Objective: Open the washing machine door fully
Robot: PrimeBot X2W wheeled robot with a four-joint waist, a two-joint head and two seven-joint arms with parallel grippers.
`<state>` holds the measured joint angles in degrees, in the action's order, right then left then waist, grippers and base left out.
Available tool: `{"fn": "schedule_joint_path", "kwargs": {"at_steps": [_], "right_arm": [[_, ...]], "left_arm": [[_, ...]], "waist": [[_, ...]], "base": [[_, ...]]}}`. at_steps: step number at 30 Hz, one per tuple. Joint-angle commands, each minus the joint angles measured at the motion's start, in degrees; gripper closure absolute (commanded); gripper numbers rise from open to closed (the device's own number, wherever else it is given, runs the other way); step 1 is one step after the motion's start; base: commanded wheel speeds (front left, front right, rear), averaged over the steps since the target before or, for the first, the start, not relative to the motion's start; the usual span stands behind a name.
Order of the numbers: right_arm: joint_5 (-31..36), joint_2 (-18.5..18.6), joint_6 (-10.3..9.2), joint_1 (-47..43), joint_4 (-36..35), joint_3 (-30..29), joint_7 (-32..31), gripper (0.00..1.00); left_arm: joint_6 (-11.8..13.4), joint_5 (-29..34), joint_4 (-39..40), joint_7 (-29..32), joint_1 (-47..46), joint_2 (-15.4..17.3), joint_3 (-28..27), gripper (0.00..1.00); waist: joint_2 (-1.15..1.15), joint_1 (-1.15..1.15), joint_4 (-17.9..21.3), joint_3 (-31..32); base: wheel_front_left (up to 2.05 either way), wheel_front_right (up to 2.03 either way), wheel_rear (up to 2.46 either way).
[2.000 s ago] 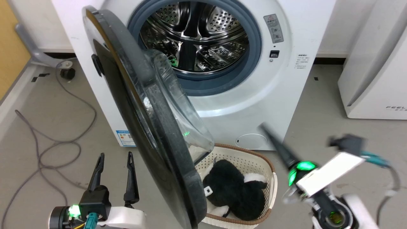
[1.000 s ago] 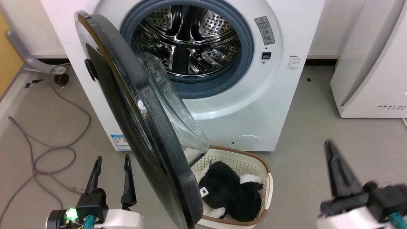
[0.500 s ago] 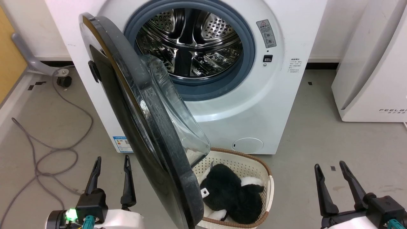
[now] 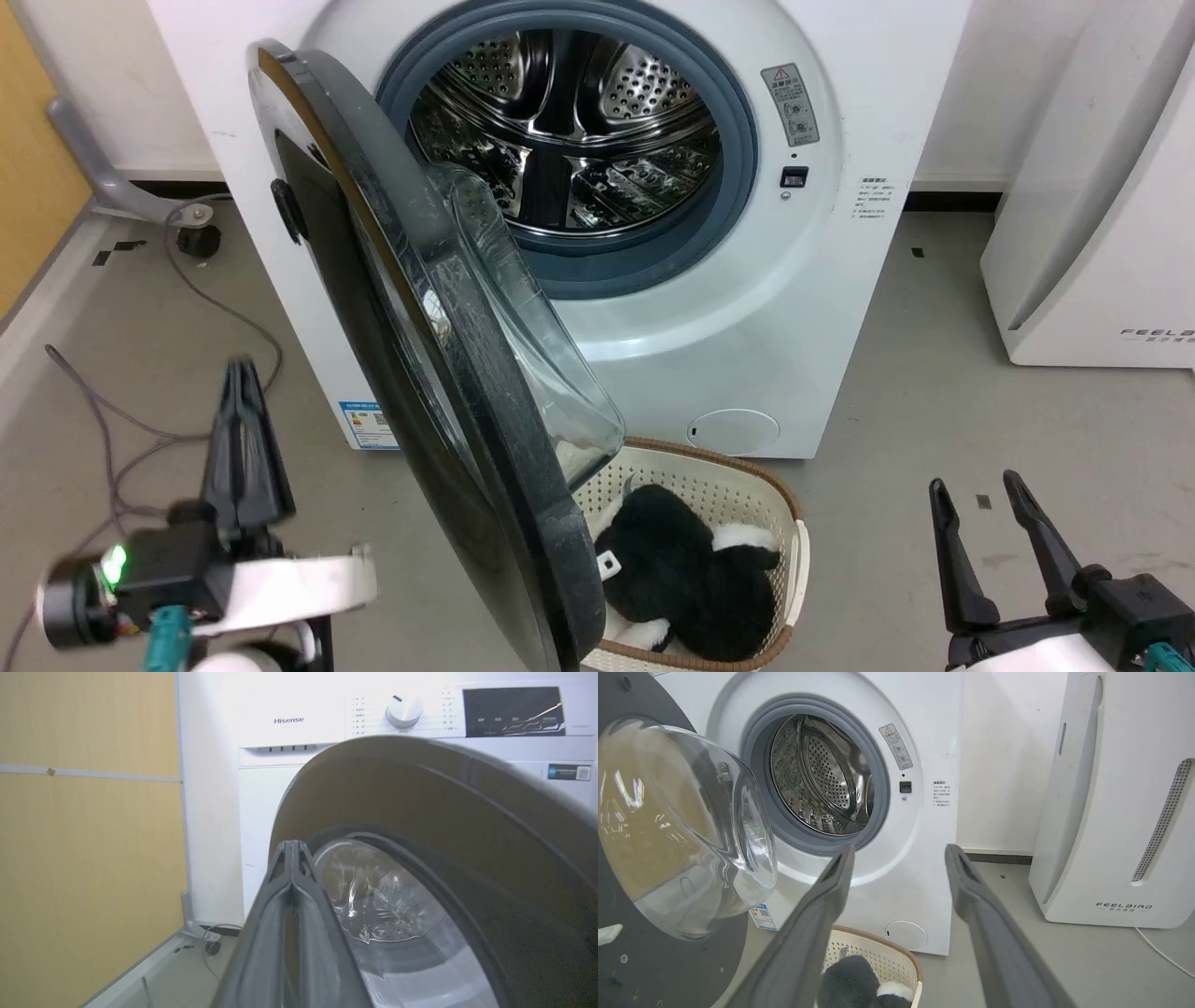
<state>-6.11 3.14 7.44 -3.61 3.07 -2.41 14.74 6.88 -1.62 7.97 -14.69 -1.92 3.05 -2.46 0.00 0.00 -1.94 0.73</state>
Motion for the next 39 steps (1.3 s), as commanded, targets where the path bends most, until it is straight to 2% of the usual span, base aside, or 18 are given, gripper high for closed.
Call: {"fn": "schedule_joint_path", "kwargs": {"at_steps": [1, 8, 12, 16, 23, 39], "right_arm": [[-0.4, -0.3, 0.05, -0.9, -0.3, 0.1, 0.3, 0.00], [-0.2, -0.3, 0.05, -0.9, -0.4, 0.4, 0.3, 0.00], [-0.1, -0.3, 0.05, -0.9, -0.5, 0.6, 0.3, 0.00], [-0.3, -0.3, 0.05, -1.1, -0.5, 1.0, 0.3, 0.00], [-0.2, -0.3, 0.05, -1.2, -0.5, 1.0, 0.3, 0.00], [0.1, -0.3, 0.05, -0.7, -0.4, 0.8, 0.3, 0.00]], "left_arm": [[-0.3, 0.4, 1.8, -0.3, -1.4, 0.2, 0.1, 1.00], [-1.9, -1.8, 12.2, -0.3, -5.0, 0.0, 3.1, 1.00], [-3.5, -2.2, 15.8, -0.3, -6.3, -0.1, 7.3, 1.00], [-6.3, -1.2, 17.3, -0.3, -6.6, -0.1, 13.0, 1.00], [-9.4, 0.5, 17.4, -0.3, -5.0, -0.1, 22.2, 1.00], [-12.6, 1.3, 10.0, -0.3, -0.3, 1.0, 35.9, 1.00]], "waist": [[0.00, 0.00, 0.0, 0.0], [0.00, 0.00, 0.3, 0.0], [0.00, 0.00, 0.5, 0.1], [0.00, 0.00, 0.7, 0.1], [0.00, 0.00, 0.8, 0.2], [0.00, 0.00, -0.3, -0.2]], "base": [[0.00, 0.00, 0.00], [0.00, 0.00, 0.00], [0.00, 0.00, 0.00], [0.00, 0.00, 0.00], [0.00, 0.00, 0.00], [0.00, 0.00, 0.00]]}}
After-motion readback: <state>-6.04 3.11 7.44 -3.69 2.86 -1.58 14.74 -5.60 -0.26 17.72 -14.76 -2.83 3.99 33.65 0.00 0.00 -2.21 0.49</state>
